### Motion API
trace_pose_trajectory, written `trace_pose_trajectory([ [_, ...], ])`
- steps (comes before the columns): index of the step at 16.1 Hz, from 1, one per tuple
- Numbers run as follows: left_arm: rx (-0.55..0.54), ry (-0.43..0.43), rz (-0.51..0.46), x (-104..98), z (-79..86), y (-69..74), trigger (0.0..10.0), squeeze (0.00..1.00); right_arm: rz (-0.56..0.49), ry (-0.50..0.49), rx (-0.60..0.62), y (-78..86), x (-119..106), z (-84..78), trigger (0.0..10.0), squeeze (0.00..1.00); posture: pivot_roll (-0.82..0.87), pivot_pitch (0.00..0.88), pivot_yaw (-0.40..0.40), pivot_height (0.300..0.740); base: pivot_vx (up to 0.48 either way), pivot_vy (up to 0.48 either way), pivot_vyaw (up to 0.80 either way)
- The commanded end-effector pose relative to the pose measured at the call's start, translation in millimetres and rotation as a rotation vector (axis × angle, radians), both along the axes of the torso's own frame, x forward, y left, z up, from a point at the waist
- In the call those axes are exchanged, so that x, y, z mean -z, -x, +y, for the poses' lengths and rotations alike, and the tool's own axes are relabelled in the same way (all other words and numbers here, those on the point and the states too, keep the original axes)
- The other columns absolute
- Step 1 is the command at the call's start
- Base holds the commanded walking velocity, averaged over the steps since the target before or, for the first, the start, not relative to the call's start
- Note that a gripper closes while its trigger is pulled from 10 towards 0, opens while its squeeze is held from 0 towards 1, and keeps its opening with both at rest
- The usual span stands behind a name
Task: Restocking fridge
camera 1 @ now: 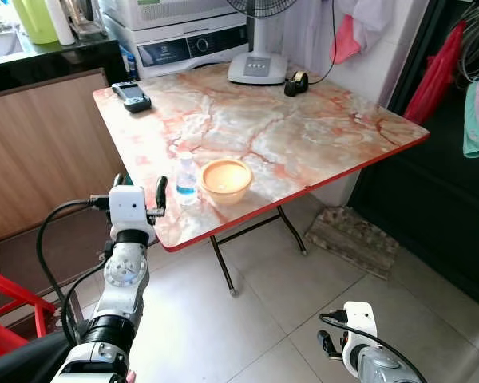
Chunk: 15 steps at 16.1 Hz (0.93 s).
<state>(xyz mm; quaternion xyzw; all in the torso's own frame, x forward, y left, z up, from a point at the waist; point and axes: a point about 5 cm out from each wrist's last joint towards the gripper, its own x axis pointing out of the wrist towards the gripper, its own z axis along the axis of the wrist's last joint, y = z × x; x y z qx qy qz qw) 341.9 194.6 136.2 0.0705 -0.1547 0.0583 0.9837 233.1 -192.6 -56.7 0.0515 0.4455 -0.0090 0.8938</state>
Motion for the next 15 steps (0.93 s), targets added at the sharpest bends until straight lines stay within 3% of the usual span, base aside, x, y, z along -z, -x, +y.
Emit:
trace_pose_trajectory([
  [1, 0.029, -0.014, -0.015, -9, -0.4, -1.8, 10.0, 0.0, -0.017, 0.007, -0.006, -4.0, -3, -1.0, 10.0, 0.0, 0.03, 0.0, -0.008, 0.74, 0.0, 0.0, 0.0],
  [3, 0.039, -0.04, -0.045, -21, 0.6, -4.7, 10.0, 0.0, -0.013, 0.012, -0.014, -3.8, -3, -1.2, 10.0, 0.0, 0.03, 0.0, -0.007, 0.74, 0.0, 0.0, 0.0],
  [15, 0.089, -0.032, -0.058, -29, -6.2, -6.4, 10.0, 0.0, -0.015, 0.01, -0.009, -1.3, -1, 1.4, 10.0, 0.0, 0.05, 0.0, 0.023, 0.74, 0.226, 0.0, 0.0],
])
